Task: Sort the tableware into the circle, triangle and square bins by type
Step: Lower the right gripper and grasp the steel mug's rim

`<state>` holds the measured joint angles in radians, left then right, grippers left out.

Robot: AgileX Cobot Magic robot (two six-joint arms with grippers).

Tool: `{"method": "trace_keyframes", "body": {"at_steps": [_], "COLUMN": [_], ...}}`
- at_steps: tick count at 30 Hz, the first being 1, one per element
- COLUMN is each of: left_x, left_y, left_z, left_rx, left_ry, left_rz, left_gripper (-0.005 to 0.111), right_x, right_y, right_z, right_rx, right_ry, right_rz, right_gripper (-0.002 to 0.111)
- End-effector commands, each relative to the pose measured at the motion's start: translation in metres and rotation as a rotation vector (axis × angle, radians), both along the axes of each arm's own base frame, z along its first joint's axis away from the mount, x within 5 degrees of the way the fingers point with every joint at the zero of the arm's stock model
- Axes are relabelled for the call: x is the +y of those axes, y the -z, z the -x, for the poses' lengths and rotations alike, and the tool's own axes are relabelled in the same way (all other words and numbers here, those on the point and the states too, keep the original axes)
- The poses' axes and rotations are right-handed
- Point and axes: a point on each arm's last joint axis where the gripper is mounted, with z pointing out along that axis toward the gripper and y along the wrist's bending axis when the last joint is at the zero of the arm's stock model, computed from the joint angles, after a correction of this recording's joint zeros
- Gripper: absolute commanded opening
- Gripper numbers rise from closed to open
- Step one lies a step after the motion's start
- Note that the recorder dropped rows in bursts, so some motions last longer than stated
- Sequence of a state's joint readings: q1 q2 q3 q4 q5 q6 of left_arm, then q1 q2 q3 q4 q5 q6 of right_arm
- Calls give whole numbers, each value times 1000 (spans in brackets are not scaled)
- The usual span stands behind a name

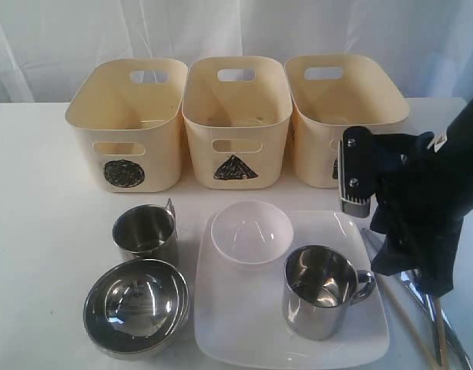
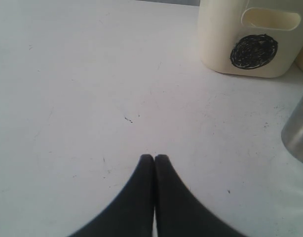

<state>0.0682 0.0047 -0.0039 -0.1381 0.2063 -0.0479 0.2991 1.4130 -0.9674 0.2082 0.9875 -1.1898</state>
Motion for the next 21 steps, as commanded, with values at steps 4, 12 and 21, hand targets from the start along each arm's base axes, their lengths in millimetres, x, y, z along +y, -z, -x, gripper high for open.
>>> {"method": "trace_keyframes", "body": {"at_steps": [4, 12, 21], "left_x": [0, 0, 0], "left_y": [1, 1, 1], "left_z": [0, 0, 0], "left_rx": [-5, -5, -5], "left_ry": [1, 1, 1], "left_rz": [2, 2, 2], "left_gripper": [0, 0, 0], "right_x": [2, 4, 5], "right_y": [17, 32, 43], "right_z": [-7, -13, -21], "right_rx": [42, 88, 84], "right_ry": [-62, -112, -104], "right_rz": [30, 51, 54], "right_gripper": [51, 51, 51]}}
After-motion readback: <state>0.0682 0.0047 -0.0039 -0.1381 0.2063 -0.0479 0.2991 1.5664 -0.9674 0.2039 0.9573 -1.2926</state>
